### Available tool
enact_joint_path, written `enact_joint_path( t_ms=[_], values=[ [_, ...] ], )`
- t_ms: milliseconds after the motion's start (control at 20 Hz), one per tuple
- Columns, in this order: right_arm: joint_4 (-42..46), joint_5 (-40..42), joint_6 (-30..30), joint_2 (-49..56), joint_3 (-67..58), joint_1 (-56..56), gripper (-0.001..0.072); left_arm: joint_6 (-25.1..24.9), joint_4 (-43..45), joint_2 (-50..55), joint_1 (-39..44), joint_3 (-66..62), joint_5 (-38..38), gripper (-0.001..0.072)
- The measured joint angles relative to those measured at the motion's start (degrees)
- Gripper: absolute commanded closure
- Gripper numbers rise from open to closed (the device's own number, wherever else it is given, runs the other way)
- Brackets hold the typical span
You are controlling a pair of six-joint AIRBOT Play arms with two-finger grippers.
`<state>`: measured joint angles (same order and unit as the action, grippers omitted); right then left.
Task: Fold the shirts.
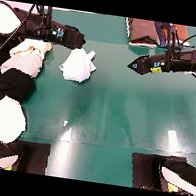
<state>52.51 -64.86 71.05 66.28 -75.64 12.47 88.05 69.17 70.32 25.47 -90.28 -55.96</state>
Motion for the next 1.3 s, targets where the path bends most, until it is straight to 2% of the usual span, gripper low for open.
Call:
enact_joint_path(
  t_ms=[550,600,650,700,950,1300],
  values=[
    [-0.02,0.0,0.0,0.0,0.0,0.0,0.0692,0.0,-0.17,0.0,0.0,0.0,0.04,0.0678],
    [0.0,0.0,0.0,0.0,0.0,0.0,0.0692,-0.13,-0.02,0.04,0.0,0.0,0.59,0.0537],
    [-0.02,0.0,-0.02,0.0,0.0,0.0,0.0692,-0.83,1.05,0.11,0.02,0.0,1.57,0.0226],
    [-0.02,0.0,-0.02,0.0,0.0,0.0,0.0692,-0.96,2.73,0.35,-0.13,-0.02,2.6,0.0086],
    [-0.31,0.0,0.0,0.0,0.0,0.0,0.0692,5.4,13.16,6.38,-4.44,-0.02,4.09,0.0086],
    [-0.48,-0.04,0.0,0.0,0.0,0.0,0.0692,8.13,12.81,24.17,-6.88,0.0,1.95,0.0088]
  ],
)
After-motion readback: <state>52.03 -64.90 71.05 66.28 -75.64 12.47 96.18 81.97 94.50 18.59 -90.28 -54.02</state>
